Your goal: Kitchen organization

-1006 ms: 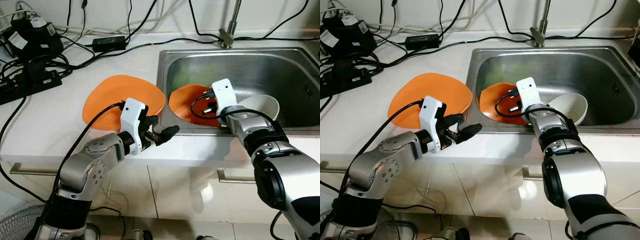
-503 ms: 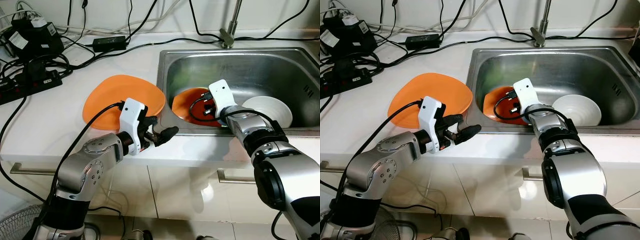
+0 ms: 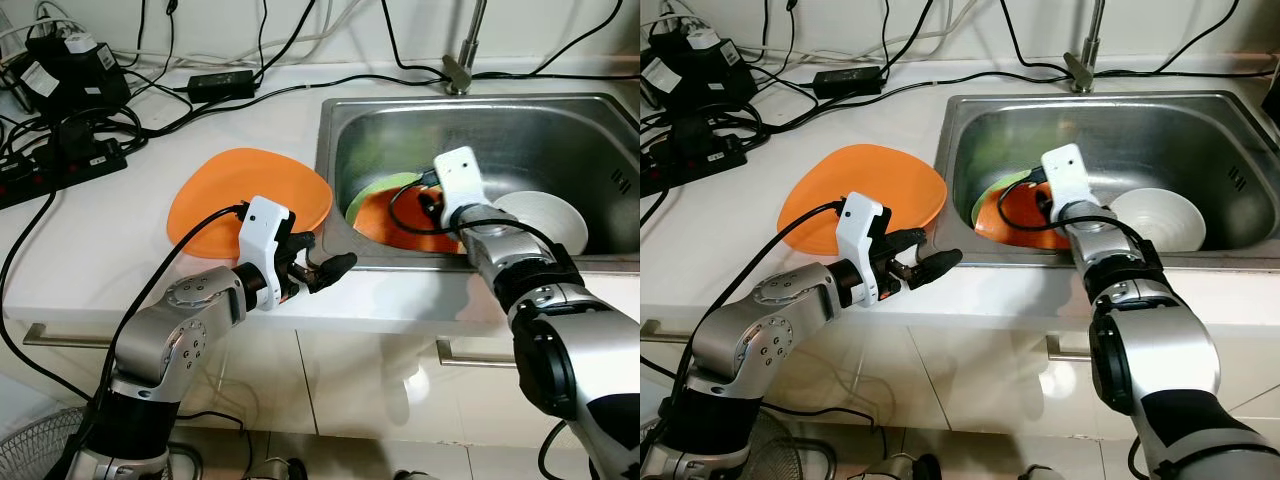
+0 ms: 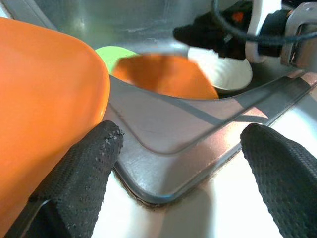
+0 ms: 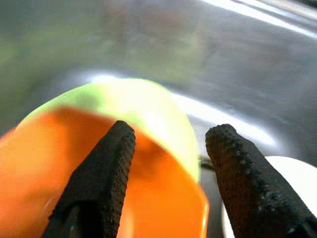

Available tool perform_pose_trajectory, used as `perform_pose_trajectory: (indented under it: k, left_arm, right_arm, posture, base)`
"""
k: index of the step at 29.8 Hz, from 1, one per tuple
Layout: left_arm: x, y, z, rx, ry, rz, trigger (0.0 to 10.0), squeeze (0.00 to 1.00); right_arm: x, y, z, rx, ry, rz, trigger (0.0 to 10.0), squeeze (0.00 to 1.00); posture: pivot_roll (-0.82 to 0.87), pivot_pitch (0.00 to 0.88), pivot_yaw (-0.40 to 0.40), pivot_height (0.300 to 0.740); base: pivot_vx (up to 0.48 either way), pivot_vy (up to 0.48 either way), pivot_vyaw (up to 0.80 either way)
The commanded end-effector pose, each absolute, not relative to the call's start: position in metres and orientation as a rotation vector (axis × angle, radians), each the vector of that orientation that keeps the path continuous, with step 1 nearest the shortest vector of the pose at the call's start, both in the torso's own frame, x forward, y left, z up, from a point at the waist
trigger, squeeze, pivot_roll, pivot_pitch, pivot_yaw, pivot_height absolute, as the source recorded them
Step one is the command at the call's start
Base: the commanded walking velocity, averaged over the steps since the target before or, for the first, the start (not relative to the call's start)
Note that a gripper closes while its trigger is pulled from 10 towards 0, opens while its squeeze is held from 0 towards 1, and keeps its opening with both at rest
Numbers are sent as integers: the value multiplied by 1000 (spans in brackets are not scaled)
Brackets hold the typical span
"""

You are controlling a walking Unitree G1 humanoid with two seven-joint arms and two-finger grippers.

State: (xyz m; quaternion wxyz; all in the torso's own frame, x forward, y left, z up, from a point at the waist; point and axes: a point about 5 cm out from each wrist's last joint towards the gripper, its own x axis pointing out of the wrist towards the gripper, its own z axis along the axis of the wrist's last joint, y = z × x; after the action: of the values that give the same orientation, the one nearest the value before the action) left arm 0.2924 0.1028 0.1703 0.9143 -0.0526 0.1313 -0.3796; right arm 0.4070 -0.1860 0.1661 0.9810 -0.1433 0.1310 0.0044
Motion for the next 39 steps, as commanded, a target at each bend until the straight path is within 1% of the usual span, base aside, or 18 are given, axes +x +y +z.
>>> perform_pose_trajectory:
  k: [1,9,16,17,18,19,20,21,23,25,26,27,28,29,30,31,34,39]
  left_arm:
    - [295,105,171,-99,266,-771,10000,0]
    - [297,106,173,-94,245,-753,10000,0]
    - [318,128,199,-56,30,-486,10000,0]
    - [318,128,199,-56,30,-486,10000,0]
    - [321,132,203,-52,-9,-438,10000,251]
    - [322,135,207,-51,-41,-396,10000,773]
    - [322,135,207,-51,-41,-396,10000,773]
    - [324,138,211,-48,-70,-359,10000,1000]
    - [325,143,215,-51,-118,-303,10000,1000]
    - [325,143,215,-51,-118,-303,10000,1000]
    - [326,150,218,-65,-143,-228,10000,1000]
    - [326,150,218,-65,-143,-228,10000,1000]
    - [328,157,219,-92,-158,-151,10000,725]
    - [328,157,219,-92,-158,-151,10000,725]
    - [328,164,219,-116,-168,-65,10000,0]
    - [328,164,219,-116,-168,-65,10000,0]
    - [327,185,211,-156,-147,129,10000,0]
    - [324,202,206,-183,-125,240,10000,0]
  right_arm:
    - [411,-187,181,-228,198,-20,10000,1000]
    - [412,-191,187,-170,143,-53,10000,1000]
    - [416,-169,206,-81,8,45,10000,1000]
    - [416,-169,206,-81,8,45,10000,1000]
    - [417,-163,206,-37,5,72,10000,1000]
    - [417,-158,206,4,8,100,10000,1000]
    - [417,-158,206,4,8,100,10000,1000]
    - [416,-151,204,28,11,132,10000,1000]
    - [414,-139,199,79,21,195,10000,1000]
    - [414,-139,199,79,21,195,10000,1000]
    - [412,-130,197,93,19,250,10000,1000]
    - [412,-130,197,93,19,250,10000,1000]
    - [410,-122,197,109,15,301,10000,925]
    - [410,-122,197,109,15,301,10000,925]
    - [407,-114,195,119,17,371,10000,0]
    - [407,-114,195,119,17,371,10000,0]
    - [387,-96,188,32,56,649,10000,0]
    - [373,-107,185,-14,107,742,10000,0]
  posture:
    - [35,70,101,740]
    - [30,66,100,740]
    - [15,64,99,740]
    - [15,64,99,740]
    - [12,64,98,740]
    - [11,64,98,740]
    - [11,64,98,740]
    - [7,63,99,740]
    - [5,63,99,740]
    - [5,63,99,740]
    - [1,62,99,740]
    - [1,62,99,740]
    - [1,62,99,740]
    - [1,62,99,740]
    - [-1,64,99,740]
    - [-1,64,99,740]
    - [-3,68,96,740]
    - [-13,69,97,740]
  base:
    - [0,0,0]
    - [0,0,0]
    - [0,0,0]
    - [0,0,0]
    - [0,0,0]
    - [0,0,0]
    - [0,0,0]
    - [0,0,0]
    - [0,0,0]
    - [0,0,0]
    - [0,0,0]
    - [0,0,0]
    - [0,0,0]
    - [0,0,0]
    - [0,0,0]
    - [0,0,0]
    - [0,0,0]
    - [0,0,0]
